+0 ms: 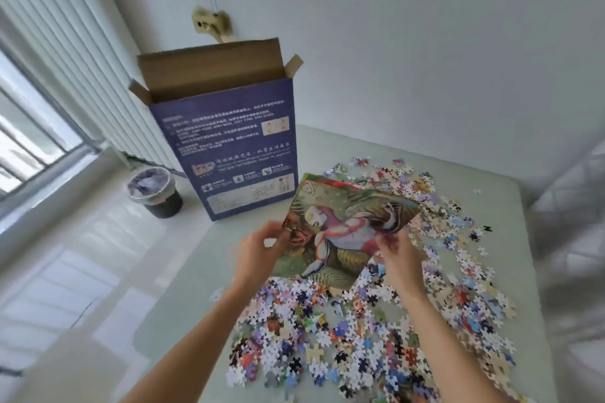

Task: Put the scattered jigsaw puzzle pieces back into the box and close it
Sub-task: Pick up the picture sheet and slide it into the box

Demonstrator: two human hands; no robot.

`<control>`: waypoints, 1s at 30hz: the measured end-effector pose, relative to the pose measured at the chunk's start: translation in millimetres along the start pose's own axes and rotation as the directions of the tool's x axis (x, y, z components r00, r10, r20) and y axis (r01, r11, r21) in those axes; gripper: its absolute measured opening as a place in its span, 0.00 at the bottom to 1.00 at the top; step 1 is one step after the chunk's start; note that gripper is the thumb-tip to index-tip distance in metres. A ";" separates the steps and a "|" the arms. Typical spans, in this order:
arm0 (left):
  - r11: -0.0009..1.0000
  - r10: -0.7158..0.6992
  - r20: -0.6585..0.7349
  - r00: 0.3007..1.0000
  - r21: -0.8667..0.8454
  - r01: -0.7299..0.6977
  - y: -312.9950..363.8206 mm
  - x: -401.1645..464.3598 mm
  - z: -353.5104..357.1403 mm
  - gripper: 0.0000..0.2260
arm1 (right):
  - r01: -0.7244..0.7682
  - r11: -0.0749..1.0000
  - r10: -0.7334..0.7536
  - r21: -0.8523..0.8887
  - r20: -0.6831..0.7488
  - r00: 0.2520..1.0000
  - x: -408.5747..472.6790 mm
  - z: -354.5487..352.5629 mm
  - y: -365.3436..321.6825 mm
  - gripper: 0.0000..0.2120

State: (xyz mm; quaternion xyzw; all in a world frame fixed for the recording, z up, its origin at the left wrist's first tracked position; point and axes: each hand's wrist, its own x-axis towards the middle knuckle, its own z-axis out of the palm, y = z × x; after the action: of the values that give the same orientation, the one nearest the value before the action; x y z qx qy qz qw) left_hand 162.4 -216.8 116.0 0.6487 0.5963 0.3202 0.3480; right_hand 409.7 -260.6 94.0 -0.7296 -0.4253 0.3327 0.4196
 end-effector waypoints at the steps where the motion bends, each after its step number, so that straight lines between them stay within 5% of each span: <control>1: 0.999 -0.018 0.020 1.000 -0.037 0.019 -2.6 -2.7 -5.0 0.05 | -0.003 1.000 0.003 0.009 0.030 1.000 -1.7 4.1 -3.7 0.08; 7: 0.991 -0.027 -0.045 0.999 -0.131 0.020 -3.0 3.4 -42.5 0.09 | 0.069 0.997 -0.069 0.021 0.015 0.997 -10.3 24.7 -35.5 0.19; 11: 0.979 0.109 -0.131 0.985 -0.158 -0.129 23.2 27.1 -92.3 0.08 | 0.246 0.967 -0.245 0.071 -0.027 0.969 -2.1 26.4 -97.8 0.12; 14: 0.959 0.273 -0.237 0.932 -0.015 -0.285 49.8 54.1 -141.3 0.04 | 0.389 0.919 -0.385 0.066 -0.069 0.920 11.6 26.4 -156.0 0.08; 18: 0.852 0.484 -0.368 0.794 0.403 -0.333 52.9 109.7 -199.7 0.10 | 0.518 0.854 -0.505 0.036 -0.178 0.845 42.1 25.4 -223.9 0.05; 24: 0.773 0.387 -0.193 0.902 0.600 -0.203 24.3 173.5 -234.6 0.15 | 0.651 0.757 -0.593 0.052 -0.365 0.718 85.7 32.4 -320.2 0.08; 30: 0.751 0.321 -0.139 0.937 0.640 -0.162 7.3 177.8 -237.8 0.13 | 0.709 0.701 -0.645 0.082 -0.352 0.678 116.3 62.5 -358.0 0.08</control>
State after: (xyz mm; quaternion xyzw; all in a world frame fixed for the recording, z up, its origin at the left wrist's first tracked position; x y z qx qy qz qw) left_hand -16.1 -23.4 253.6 0.7549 0.6159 0.2254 -0.0036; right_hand 283.3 -33.0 372.9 -0.5108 -0.5602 0.0825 0.6469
